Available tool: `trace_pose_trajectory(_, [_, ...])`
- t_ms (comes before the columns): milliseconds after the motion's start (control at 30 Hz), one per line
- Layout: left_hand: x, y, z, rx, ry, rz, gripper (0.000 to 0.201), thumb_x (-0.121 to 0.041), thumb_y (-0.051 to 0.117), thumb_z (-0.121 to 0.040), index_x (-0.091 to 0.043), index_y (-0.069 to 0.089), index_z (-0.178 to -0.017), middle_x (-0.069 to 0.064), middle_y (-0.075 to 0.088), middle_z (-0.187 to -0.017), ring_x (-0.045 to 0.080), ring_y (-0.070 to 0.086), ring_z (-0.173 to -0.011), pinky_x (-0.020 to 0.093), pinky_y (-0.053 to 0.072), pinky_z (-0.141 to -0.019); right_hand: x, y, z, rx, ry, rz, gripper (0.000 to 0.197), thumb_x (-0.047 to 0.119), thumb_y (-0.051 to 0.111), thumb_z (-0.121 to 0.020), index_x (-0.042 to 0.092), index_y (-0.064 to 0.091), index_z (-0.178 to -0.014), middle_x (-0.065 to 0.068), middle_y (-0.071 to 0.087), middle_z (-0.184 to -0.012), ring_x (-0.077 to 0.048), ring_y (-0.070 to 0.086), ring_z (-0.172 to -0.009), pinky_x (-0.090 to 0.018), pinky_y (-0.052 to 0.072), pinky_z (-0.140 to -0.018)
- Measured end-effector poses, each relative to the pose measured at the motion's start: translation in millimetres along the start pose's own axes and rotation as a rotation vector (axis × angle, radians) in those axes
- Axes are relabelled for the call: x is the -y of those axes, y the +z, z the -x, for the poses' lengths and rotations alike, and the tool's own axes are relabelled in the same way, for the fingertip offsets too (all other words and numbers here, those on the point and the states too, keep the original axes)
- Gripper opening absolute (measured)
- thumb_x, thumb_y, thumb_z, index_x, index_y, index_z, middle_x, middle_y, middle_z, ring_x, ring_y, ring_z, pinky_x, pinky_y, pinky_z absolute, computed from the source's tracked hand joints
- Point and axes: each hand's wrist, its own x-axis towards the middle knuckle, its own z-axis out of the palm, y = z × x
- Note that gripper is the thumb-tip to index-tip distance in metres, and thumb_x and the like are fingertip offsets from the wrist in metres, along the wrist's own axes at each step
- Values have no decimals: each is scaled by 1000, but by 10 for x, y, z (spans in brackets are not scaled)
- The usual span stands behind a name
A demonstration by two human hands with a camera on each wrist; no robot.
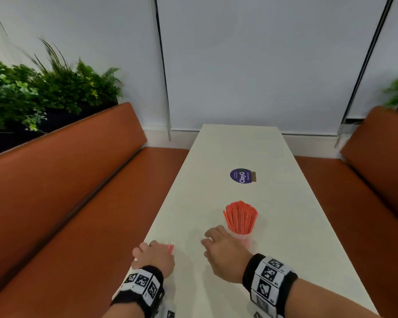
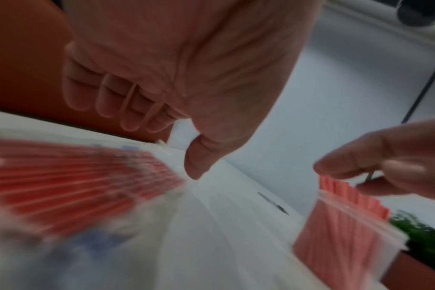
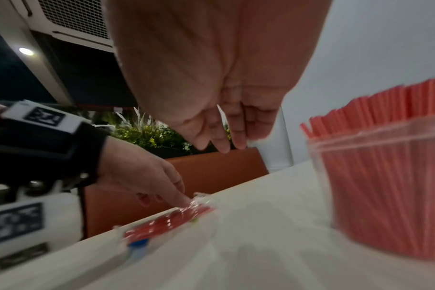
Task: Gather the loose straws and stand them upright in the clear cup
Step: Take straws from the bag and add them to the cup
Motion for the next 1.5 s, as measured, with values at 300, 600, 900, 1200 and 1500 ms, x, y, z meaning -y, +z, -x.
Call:
trace_pose_trajectory(300, [234, 206, 75, 47, -26, -87, 61, -50, 54, -82, -11, 39, -126, 10, 45, -128, 26, 46, -118, 38, 45, -100, 410, 154, 97, 279, -38, -5, 30, 10, 37, -94, -9, 59, -100, -28, 57, -108, -37, 41, -104, -45, 30, -93])
trace_pose_trajectory(600, [132, 255, 245, 90, 72, -59, 31, -21, 42, -90, -15, 47, -120, 8, 52, -124, 25, 55, -113, 33, 47, -98, 395, 297, 194, 362, 141, -191, 30, 15, 37, -93, -5, 57, -100, -25, 52, -109, -37, 43, -105, -42, 32, -88])
trace_pose_trajectory(900, [-68, 287, 417, 124, 347, 237, 16, -17, 32, -87, -30, 38, -93, -2, 58, -87, 24, 60, -89, 48, 49, -89, 331, 159, 127, 39, 517, -863, 54, 40, 39, -97, 0, 33, -132, -18, 54, -129, -28, 52, -118, -35, 41, -98])
trace_pose_trajectory(1200, [-371, 151, 697, 313, 549, 650, 29, -3, 39, -92, -18, 33, -116, 0, 55, -90, 11, 52, -73, 23, 43, -66, 276, 128, 151, -226, 617, -1176, 10, 21, 45, -97, 14, 51, -96, 6, 56, -83, -6, 55, -81, -29, 46, -83])
trace_pose_trajectory(1500, [-439, 140, 821, 364, 730, 731, 60, -4, 36, -96, -42, 18, -139, -15, 46, -130, -4, 47, -117, 12, 34, -101, 114, 54, 328, -68, 513, -1049, 30, 23, 40, -98, -2, 57, -98, -8, 56, -85, -14, 50, -80, -41, 47, -85])
